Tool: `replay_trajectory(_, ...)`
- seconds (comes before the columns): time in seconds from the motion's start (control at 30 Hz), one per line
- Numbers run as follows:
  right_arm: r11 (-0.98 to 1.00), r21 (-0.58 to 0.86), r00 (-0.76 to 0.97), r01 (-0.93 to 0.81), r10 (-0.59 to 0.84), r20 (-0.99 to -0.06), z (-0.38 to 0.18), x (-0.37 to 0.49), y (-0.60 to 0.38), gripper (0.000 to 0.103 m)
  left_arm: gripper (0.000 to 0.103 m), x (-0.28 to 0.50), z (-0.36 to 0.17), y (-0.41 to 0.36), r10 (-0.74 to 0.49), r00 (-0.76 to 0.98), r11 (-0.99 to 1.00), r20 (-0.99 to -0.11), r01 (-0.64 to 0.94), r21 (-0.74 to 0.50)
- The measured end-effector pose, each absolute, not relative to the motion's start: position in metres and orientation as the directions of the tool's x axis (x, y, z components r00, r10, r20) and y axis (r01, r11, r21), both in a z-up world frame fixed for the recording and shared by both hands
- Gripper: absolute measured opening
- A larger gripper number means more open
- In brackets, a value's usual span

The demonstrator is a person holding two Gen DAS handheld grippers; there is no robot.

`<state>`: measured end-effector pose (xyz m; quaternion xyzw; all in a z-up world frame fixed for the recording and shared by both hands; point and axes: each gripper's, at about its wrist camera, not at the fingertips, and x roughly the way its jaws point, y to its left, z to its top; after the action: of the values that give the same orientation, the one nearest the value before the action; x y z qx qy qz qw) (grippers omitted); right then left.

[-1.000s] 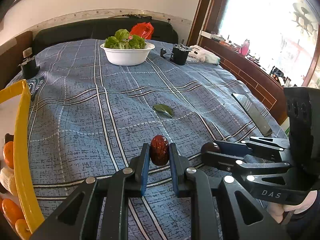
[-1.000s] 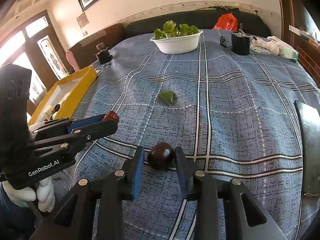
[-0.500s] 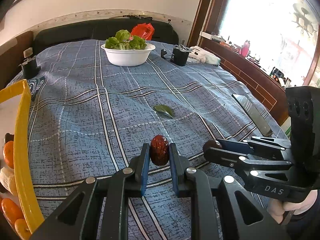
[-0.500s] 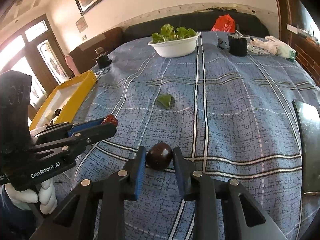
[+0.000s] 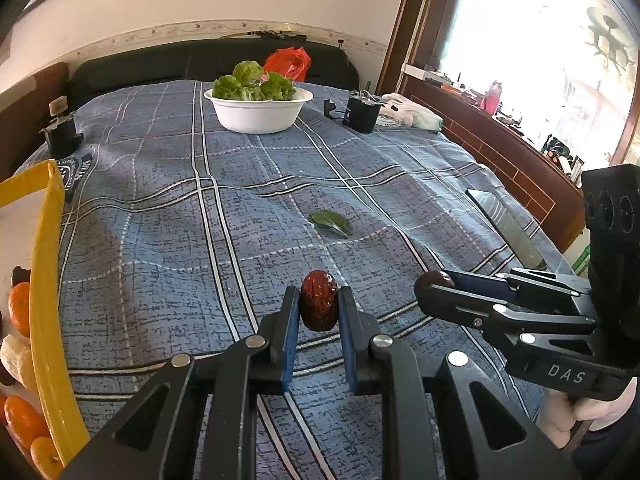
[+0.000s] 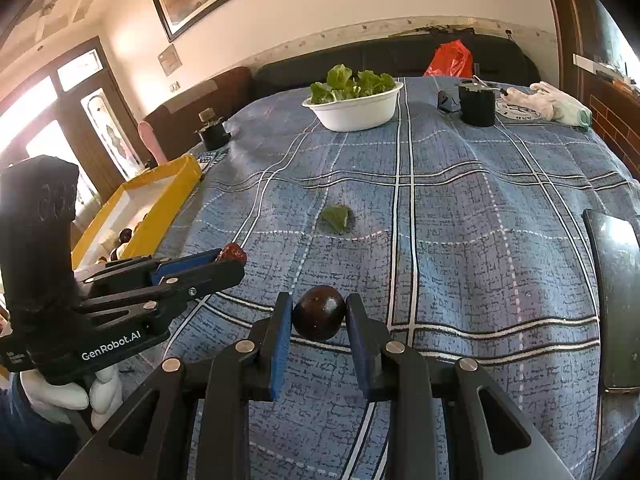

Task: Organize fruits
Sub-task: 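Carry the red date and the dark brown fruit over the yellow-rimmed tray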

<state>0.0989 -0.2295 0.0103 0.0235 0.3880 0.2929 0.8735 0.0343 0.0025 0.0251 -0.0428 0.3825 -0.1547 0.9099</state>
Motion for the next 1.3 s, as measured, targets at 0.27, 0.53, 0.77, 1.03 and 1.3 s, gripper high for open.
replay_trajectory(0.27,0.812,0.28,0.531,-0.512,0.555,-0.64,0.014,0.096,-0.23,0.03,0.018,0.023,0.043,0.016,-0.324,0.691,0.946,-0.646,0.234,-0.225)
replay_trajectory(0.53,0.808,0.306,0.534,-0.503,0.569,-0.625,0.014,0.098,-0.233,0.03,0.018,-0.006,0.064,0.061,-0.294,0.743,0.953,-0.602,0.178,-0.246)
replay_trajectory(0.77,0.803,0.307,0.532,-0.51,0.576,-0.621,0.027,0.088,-0.222,0.03,0.018,-0.043,0.073,0.141,-0.174,0.805,0.965,-0.568,0.026,-0.259)
replay_trajectory(1.03,0.699,0.302,0.437,-0.648,0.666,-0.604,0.056,0.064,-0.153,0.03,0.018,-0.084,0.053,0.239,-0.004,0.813,0.935,-0.583,-0.203,-0.29)
replay_trajectory(1.3,0.554,0.35,0.269,-0.755,0.749,-0.605,0.068,0.052,-0.038,0.031,0.018,-0.089,0.035,0.269,0.033,0.793,0.907,-0.608,-0.28,-0.315)
